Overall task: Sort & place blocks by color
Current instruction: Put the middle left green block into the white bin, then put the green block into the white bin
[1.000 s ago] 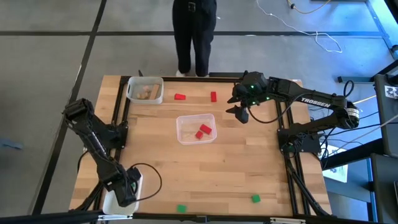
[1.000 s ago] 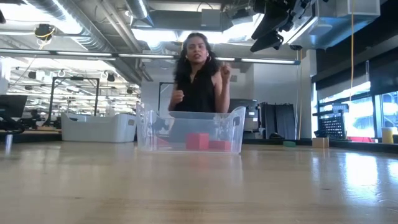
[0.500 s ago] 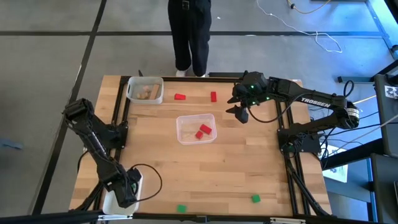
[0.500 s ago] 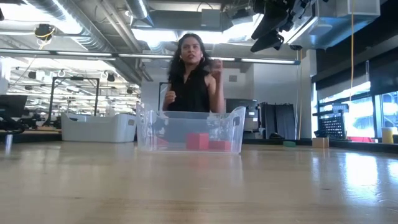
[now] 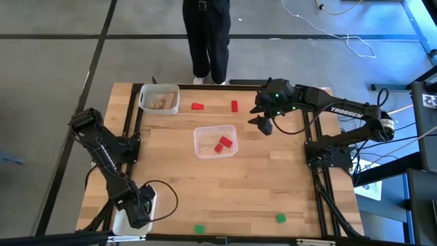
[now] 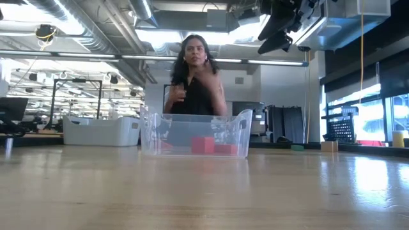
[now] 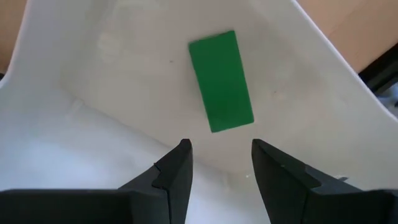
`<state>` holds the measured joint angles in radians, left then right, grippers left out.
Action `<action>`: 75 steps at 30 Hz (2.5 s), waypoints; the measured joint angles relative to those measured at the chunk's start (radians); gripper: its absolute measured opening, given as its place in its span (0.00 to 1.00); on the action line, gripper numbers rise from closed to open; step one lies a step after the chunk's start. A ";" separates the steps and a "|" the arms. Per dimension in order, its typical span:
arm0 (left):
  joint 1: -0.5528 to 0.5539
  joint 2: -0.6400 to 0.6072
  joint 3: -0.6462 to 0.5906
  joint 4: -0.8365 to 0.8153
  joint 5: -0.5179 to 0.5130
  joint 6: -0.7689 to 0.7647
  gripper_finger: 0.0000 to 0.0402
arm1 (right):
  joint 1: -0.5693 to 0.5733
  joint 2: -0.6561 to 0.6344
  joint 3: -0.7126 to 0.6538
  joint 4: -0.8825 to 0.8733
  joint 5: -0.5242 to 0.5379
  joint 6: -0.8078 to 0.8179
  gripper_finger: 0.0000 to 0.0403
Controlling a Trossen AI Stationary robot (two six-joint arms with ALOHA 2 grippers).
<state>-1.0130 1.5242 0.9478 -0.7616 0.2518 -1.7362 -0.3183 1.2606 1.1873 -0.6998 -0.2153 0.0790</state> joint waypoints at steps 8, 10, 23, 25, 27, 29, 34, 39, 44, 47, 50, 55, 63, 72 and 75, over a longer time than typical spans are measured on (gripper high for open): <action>0.000 -0.001 0.022 -0.010 -0.069 -0.060 0.39 | -0.001 0.000 0.000 -0.055 0.249 0.354 0.59; 0.000 -0.001 0.039 -0.014 -0.124 -0.055 0.39 | -0.008 0.000 0.000 -0.090 0.327 0.486 0.59; 0.030 -0.036 0.203 -0.358 -0.413 -0.095 0.39 | -0.313 0.132 0.000 -0.186 0.356 0.653 0.59; 0.049 -0.072 0.209 -0.410 -0.462 -0.095 0.39 | -0.363 0.179 0.000 -0.184 0.346 0.622 0.59; 0.070 -0.116 0.209 -0.449 -0.536 -0.094 0.39 | -0.406 0.225 0.000 -0.184 0.346 0.622 0.59; 0.088 -0.169 0.210 -0.484 -0.619 -0.094 0.39 | -0.439 0.267 0.000 -0.183 0.345 0.620 0.59; 0.136 -0.292 0.210 -0.534 -0.761 -0.031 0.39 | -0.492 0.369 0.000 -0.176 0.344 0.624 0.59; 0.197 -0.375 0.210 -0.549 -0.821 0.073 0.39 | -0.520 0.473 0.000 -0.152 0.322 0.645 0.59; 0.254 -0.411 0.210 -0.549 -0.825 0.157 0.39 | -0.541 0.563 0.000 -0.134 0.317 0.654 0.59; 0.278 -0.413 0.210 -0.548 -0.822 0.196 0.39 | -0.552 0.608 0.000 -0.122 0.308 0.654 0.59; 0.292 -0.413 0.210 -0.547 -0.818 0.218 0.39 | -0.562 0.644 0.000 -0.118 0.298 0.654 0.59; 0.303 -0.413 0.210 -0.544 -0.817 0.228 0.39 | -0.577 0.685 0.005 -0.115 0.247 0.616 0.59; 0.302 -0.412 0.210 -0.544 -0.817 0.228 0.39 | -0.581 0.687 0.004 -0.101 0.235 0.594 0.50; 0.302 -0.412 0.210 -0.544 -0.817 0.228 0.39 | -0.580 0.688 0.003 -0.087 0.231 0.463 0.25; 0.302 -0.412 0.210 -0.544 -0.817 0.229 0.39 | -0.580 0.688 0.005 -0.085 0.231 0.360 0.25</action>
<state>-0.7109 1.1122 1.1576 -1.3052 -0.5648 -1.5074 -0.8984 1.9485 1.1919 -0.7850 0.0161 0.4393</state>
